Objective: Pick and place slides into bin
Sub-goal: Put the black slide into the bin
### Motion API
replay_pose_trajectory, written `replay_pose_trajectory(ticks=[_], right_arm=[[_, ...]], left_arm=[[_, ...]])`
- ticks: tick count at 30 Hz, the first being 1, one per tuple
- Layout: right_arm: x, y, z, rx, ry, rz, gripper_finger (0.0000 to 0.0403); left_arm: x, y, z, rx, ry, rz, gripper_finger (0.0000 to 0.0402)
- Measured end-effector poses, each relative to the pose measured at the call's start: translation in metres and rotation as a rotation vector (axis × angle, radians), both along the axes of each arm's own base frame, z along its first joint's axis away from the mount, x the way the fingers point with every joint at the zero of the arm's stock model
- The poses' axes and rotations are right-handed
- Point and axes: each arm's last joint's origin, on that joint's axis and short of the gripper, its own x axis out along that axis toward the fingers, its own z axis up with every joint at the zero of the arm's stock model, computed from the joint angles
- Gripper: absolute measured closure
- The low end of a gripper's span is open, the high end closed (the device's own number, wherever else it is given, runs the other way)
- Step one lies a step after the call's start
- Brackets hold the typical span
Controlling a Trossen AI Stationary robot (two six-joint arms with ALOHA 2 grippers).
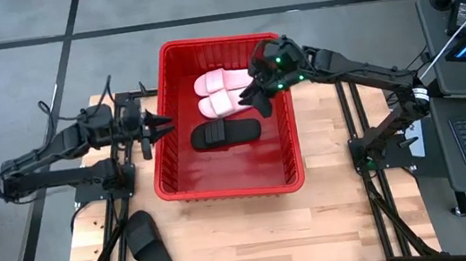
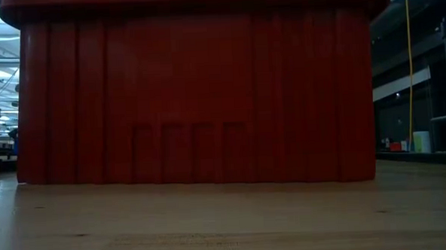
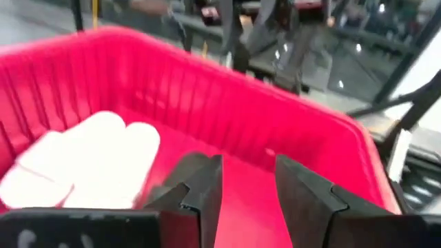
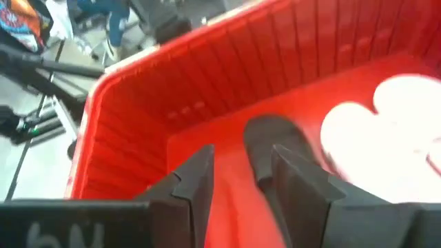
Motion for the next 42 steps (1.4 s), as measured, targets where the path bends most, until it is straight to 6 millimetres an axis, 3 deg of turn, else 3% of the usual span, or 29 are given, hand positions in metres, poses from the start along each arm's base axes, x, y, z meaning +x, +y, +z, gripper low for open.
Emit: replay_pose_trajectory(ticks=[7, 16, 22, 27, 35, 42], right_arm=[[-0.005, 0.013, 0.001, 0.002, 0.043, 0.038, 0.0257], [-0.002, 0.052, 0.016, -0.006, -0.01, -0.037, 0.0257], [0.012, 0.089, 0.033, -0.001, -0.206, 0.021, 0.0257], [0.015, 0.125, 0.042, -0.041, -0.294, -0.007, 0.0257], [0.016, 0.188, 0.031, -0.102, -0.273, -0.107, 0.0257], [0.018, 0.217, 0.021, -0.133, -0.249, -0.121, 0.0257]], left_arm=[[-0.002, -0.015, 0.015, -0.123, 0.225, -0.09, 0.0274], [-0.017, -0.033, 0.013, -0.329, 0.63, -0.229, 0.0274], [-0.028, -0.049, 0.004, -0.561, 0.838, -0.42, 0.0274], [-0.043, -0.055, -0.002, -0.526, 0.997, -0.483, 0.0274], [-0.049, -0.061, -0.003, -0.505, 1.071, -0.507, 0.0274], [-0.038, -0.072, -0.018, -0.591, 1.014, -0.533, 0.0274]])
